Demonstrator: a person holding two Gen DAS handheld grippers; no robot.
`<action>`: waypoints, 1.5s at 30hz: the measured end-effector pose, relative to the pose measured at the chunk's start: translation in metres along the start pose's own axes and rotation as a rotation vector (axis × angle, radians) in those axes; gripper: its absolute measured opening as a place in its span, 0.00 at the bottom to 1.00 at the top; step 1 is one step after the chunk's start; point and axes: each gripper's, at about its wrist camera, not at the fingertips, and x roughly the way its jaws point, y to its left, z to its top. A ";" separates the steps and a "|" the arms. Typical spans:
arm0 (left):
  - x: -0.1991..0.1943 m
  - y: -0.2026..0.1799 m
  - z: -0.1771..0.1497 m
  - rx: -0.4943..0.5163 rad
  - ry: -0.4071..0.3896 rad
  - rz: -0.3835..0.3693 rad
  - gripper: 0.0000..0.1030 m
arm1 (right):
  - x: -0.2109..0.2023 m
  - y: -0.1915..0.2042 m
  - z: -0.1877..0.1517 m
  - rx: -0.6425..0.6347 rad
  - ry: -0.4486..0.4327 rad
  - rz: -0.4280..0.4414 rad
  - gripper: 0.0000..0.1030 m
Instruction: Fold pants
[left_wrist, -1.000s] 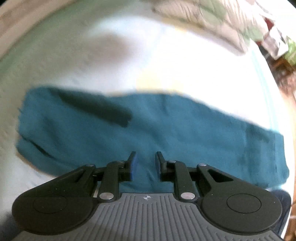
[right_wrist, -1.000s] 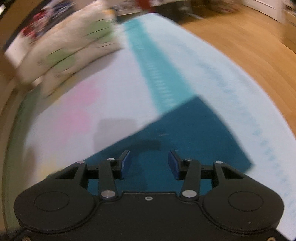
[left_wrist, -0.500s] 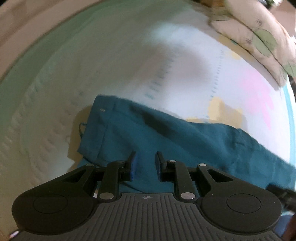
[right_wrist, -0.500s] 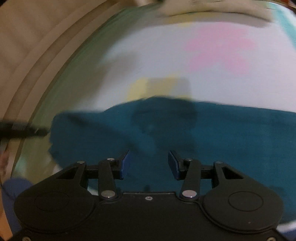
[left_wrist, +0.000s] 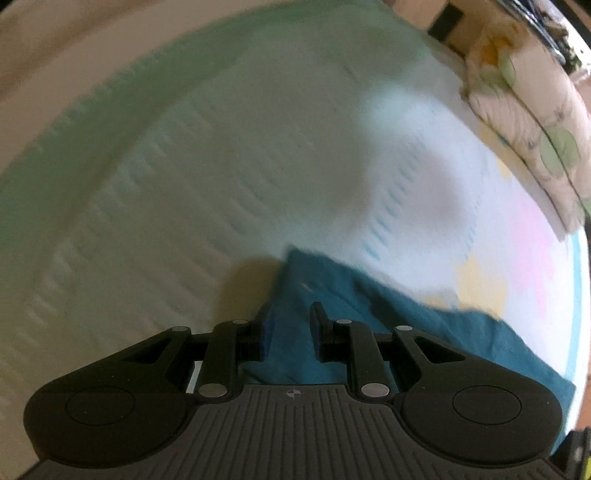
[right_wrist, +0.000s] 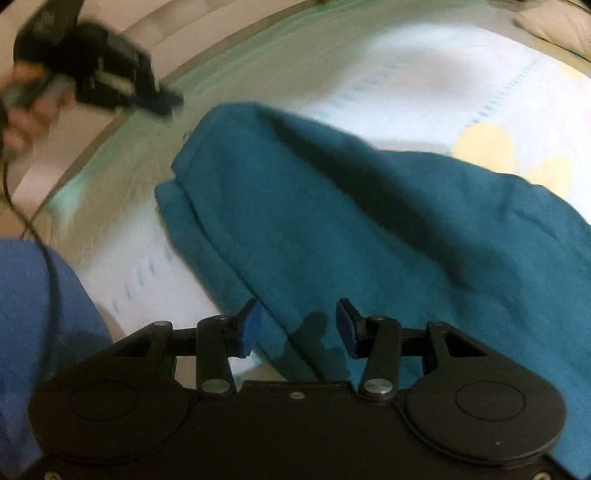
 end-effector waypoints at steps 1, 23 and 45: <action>-0.008 0.004 0.003 0.005 -0.027 0.021 0.20 | 0.001 -0.002 -0.003 -0.017 0.005 -0.012 0.53; 0.029 -0.100 -0.038 0.363 -0.019 0.025 0.20 | 0.000 -0.006 -0.019 -0.084 0.047 0.129 0.07; 0.102 -0.067 -0.103 0.439 0.029 0.013 0.20 | -0.048 -0.069 0.035 0.072 -0.178 0.002 0.57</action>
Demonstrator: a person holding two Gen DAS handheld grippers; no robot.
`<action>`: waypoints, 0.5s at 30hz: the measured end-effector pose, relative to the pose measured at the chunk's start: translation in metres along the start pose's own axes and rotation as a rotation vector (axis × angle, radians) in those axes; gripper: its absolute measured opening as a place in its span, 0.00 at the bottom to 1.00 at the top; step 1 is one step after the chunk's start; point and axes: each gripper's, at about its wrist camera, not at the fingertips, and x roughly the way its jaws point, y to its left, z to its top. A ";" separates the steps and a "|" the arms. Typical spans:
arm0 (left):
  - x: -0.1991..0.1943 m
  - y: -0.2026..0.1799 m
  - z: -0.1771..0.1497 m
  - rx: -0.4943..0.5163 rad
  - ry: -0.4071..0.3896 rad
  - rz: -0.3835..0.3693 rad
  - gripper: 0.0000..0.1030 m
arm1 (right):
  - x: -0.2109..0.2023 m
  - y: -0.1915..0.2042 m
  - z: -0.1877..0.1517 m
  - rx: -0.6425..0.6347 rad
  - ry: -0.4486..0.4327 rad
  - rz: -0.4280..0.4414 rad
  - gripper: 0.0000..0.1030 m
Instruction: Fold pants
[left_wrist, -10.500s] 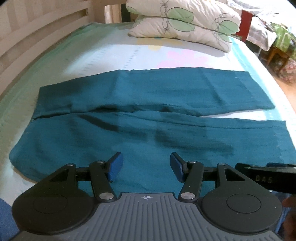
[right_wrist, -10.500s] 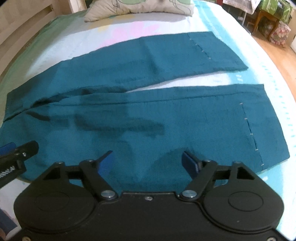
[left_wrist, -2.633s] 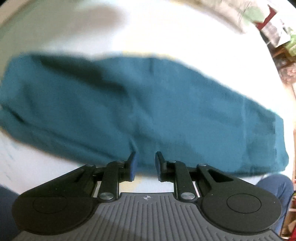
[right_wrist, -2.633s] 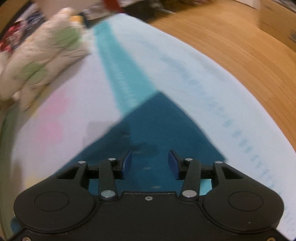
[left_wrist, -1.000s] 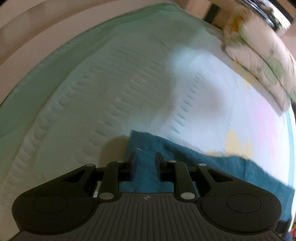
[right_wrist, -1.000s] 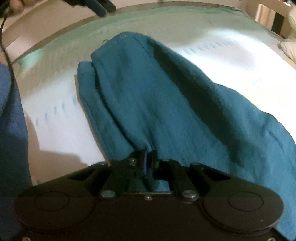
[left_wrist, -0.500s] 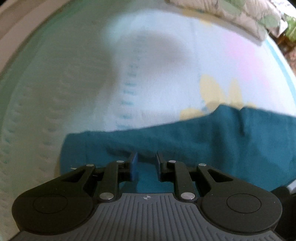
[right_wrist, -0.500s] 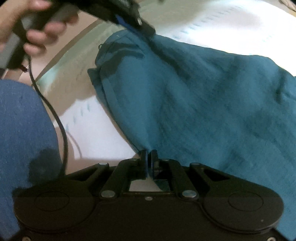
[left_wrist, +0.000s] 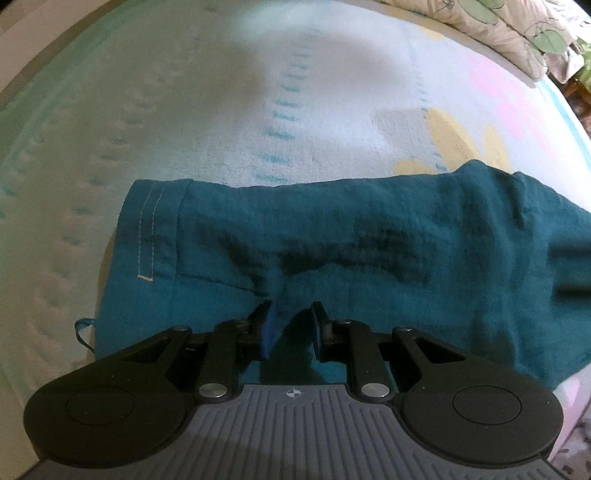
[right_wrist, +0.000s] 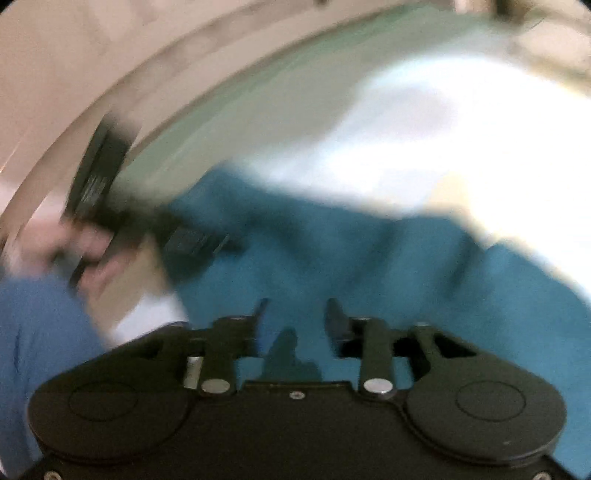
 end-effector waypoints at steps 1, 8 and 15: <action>-0.001 -0.002 -0.003 0.011 -0.005 0.007 0.20 | 0.000 -0.010 0.008 0.027 -0.017 -0.023 0.58; -0.003 -0.002 -0.003 0.015 -0.005 0.002 0.20 | 0.039 -0.058 0.039 0.068 0.001 -0.171 0.58; 0.000 0.003 -0.003 -0.018 -0.008 -0.020 0.19 | 0.079 -0.080 0.037 0.087 0.100 -0.121 0.50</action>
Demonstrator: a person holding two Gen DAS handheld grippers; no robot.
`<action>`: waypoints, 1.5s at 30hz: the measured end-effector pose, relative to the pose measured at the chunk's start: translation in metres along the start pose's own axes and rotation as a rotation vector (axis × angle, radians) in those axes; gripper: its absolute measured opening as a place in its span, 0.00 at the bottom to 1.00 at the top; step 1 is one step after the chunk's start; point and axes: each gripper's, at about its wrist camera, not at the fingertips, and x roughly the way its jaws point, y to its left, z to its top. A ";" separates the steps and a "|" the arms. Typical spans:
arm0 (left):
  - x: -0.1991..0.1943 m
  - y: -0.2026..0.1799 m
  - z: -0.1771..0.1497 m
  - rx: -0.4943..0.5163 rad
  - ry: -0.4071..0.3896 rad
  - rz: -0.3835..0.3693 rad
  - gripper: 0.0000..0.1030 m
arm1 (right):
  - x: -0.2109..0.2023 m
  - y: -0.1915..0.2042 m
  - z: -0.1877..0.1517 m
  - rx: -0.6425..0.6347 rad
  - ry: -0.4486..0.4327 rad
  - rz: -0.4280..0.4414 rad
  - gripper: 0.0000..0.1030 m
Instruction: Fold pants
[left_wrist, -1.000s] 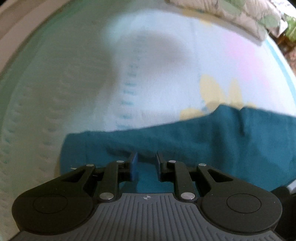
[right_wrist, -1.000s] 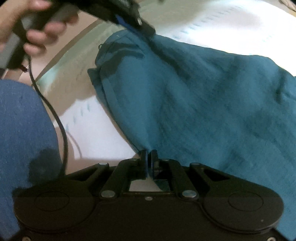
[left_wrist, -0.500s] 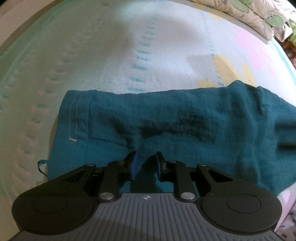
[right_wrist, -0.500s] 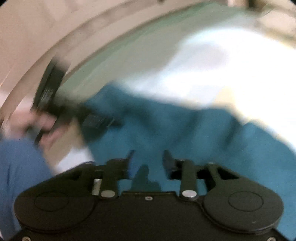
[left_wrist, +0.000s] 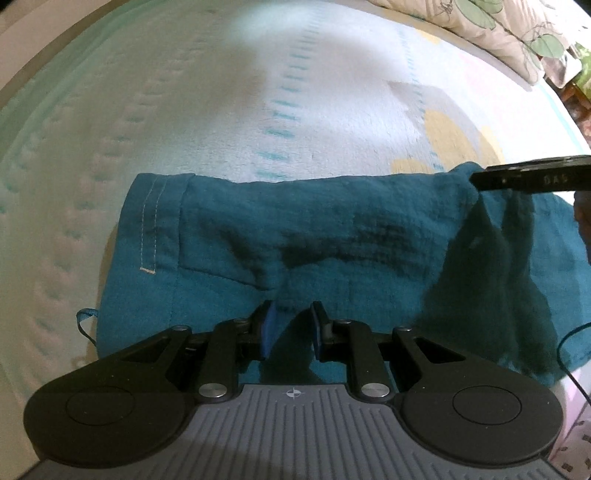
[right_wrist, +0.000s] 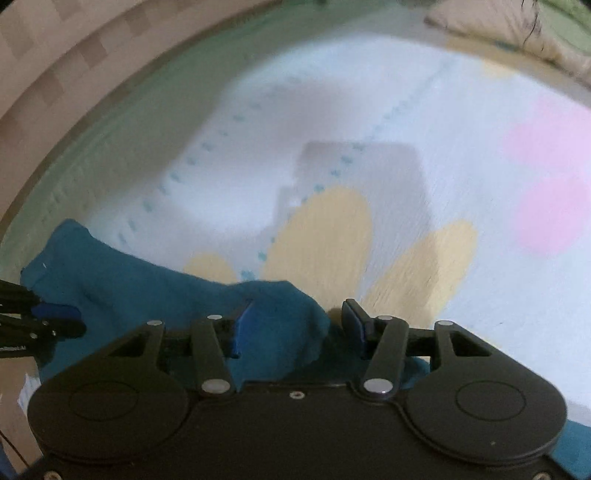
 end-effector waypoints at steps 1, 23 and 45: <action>0.000 0.000 0.000 0.000 -0.002 -0.001 0.19 | -0.004 0.003 -0.003 -0.014 -0.020 0.008 0.37; -0.002 0.003 -0.003 -0.024 -0.024 -0.005 0.19 | -0.042 0.028 -0.024 -0.139 -0.179 -0.034 0.65; -0.007 0.000 -0.004 -0.013 -0.053 0.023 0.20 | -0.027 0.054 -0.029 -0.391 -0.204 -0.161 0.06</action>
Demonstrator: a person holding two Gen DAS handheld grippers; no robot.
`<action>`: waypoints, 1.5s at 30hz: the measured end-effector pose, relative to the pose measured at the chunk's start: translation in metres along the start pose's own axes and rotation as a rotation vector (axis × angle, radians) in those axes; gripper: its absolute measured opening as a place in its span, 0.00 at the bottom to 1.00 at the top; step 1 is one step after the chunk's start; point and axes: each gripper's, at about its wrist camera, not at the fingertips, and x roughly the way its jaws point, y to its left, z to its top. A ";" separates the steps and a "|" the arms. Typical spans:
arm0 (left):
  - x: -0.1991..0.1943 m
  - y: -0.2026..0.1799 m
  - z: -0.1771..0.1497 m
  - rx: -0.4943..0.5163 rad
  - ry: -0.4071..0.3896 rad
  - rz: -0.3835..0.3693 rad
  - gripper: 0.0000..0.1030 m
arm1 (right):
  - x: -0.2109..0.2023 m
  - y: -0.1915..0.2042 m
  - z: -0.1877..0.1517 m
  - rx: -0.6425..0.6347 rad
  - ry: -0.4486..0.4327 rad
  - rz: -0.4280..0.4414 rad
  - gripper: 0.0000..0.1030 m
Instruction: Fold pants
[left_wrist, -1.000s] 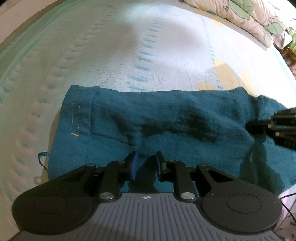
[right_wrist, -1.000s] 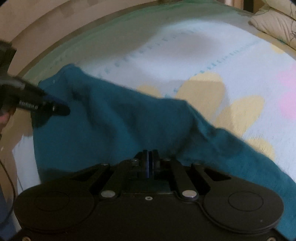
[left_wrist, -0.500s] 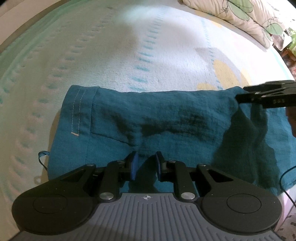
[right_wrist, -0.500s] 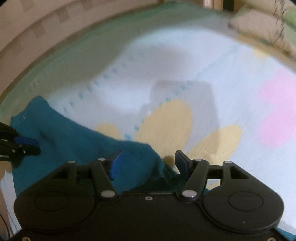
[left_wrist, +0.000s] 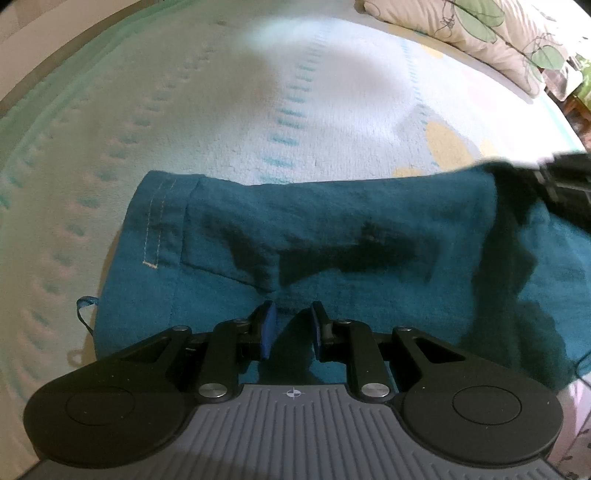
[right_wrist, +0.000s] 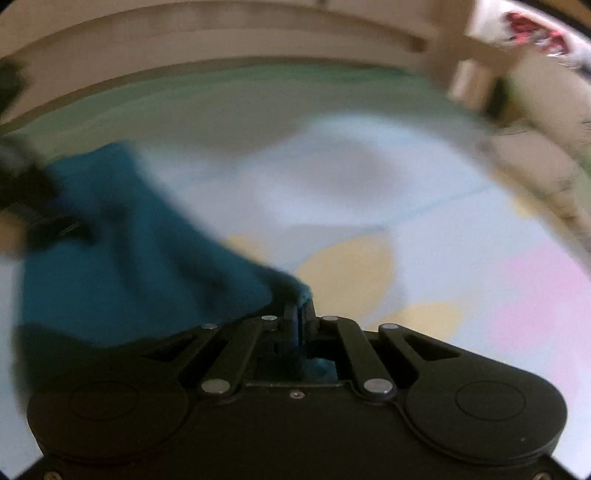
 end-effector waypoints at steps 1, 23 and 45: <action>-0.001 -0.001 0.000 0.004 -0.002 0.003 0.20 | 0.008 -0.004 0.004 0.030 0.010 -0.005 0.06; -0.009 0.000 0.002 0.022 0.106 0.049 0.19 | -0.057 0.005 -0.069 0.356 0.303 0.170 0.47; -0.084 -0.113 0.113 0.083 -0.120 0.122 0.19 | -0.215 -0.143 -0.120 0.820 0.101 -0.130 0.48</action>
